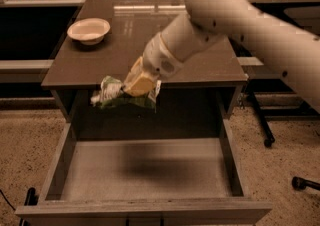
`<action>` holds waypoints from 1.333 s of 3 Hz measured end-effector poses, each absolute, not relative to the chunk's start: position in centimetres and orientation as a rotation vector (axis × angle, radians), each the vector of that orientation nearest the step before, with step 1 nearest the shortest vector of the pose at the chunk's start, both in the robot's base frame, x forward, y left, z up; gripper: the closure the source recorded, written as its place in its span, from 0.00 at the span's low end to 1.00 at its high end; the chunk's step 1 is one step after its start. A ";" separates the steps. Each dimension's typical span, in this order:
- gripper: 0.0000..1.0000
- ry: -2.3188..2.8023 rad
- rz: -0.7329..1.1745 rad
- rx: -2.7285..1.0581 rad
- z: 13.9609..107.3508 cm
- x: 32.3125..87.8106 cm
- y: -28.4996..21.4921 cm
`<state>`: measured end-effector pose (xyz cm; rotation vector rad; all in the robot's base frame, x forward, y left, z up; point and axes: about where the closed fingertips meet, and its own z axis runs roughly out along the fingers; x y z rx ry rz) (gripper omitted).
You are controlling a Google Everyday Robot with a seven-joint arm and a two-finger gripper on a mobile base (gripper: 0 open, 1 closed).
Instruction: Place green jalapeno chip bag into top drawer
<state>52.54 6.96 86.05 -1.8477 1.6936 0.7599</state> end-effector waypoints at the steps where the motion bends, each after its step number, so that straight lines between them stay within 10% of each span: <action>1: 1.00 1.811 0.687 -1.722 78.0 51.4 2.6; 2: 1.00 1.833 0.711 -1.707 72.5 50.4 0.4; 4: 0.57 1.856 0.741 -1.648 68.4 49.8 -0.9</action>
Offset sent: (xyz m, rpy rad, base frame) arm -0.0316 -0.0926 -0.1959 -0.0122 0.0494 -0.1663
